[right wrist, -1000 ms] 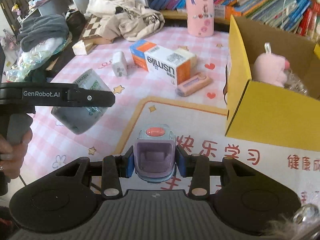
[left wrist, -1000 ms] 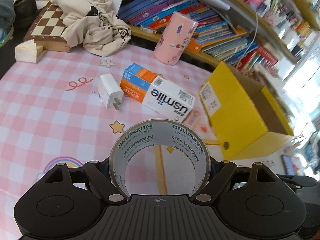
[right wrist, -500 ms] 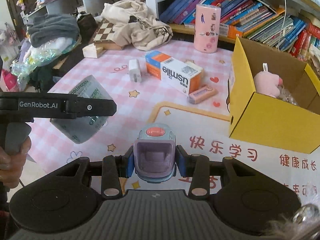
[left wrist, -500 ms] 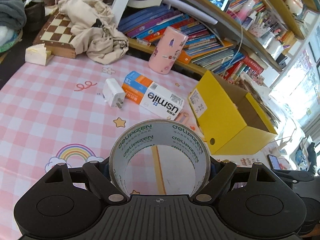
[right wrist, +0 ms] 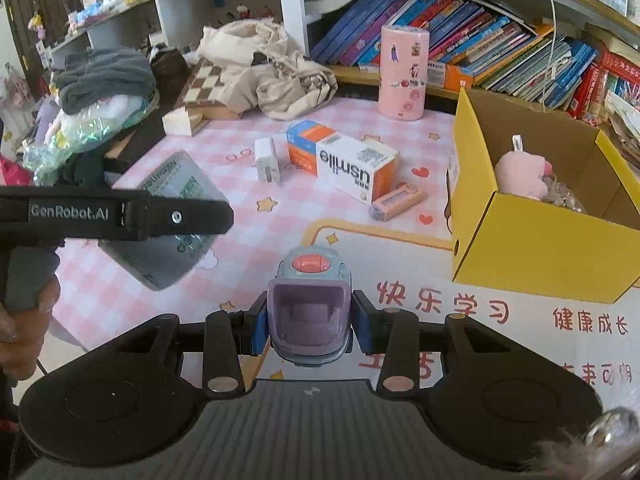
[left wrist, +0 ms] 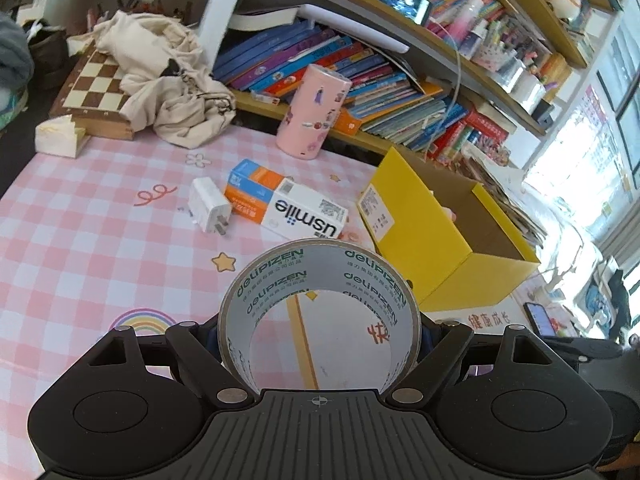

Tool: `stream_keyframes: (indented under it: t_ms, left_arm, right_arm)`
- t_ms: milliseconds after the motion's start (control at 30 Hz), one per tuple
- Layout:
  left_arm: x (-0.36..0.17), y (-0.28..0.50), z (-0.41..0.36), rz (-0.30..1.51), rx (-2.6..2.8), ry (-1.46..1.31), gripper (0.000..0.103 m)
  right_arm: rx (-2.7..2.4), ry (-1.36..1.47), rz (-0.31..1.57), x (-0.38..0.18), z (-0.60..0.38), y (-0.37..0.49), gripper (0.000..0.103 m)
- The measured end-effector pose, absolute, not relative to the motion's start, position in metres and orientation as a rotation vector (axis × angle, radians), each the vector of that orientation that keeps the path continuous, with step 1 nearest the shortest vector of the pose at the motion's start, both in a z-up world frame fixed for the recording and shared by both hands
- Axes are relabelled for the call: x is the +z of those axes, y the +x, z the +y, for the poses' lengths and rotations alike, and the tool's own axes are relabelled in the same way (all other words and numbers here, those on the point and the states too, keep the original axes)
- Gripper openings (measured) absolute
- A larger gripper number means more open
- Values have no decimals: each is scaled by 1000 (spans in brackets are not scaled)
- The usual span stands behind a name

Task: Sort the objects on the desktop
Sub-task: 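Lift the toy car and tape roll and carry both over the yellow box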

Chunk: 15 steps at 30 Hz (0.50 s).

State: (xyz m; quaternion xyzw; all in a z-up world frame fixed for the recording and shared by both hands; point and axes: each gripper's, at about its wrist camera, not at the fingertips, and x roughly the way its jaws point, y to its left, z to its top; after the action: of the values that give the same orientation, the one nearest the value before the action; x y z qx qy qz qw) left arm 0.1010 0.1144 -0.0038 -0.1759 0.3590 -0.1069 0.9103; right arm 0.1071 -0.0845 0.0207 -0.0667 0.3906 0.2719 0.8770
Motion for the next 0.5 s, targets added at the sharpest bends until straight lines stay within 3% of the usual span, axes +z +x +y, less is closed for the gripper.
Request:
stream_keyframes:
  t_ms: [500]
  left_arm:
    - [22,101,94,679,-250,-329,84]
  right_arm:
    - [591,-153,708,46,-103,107,39]
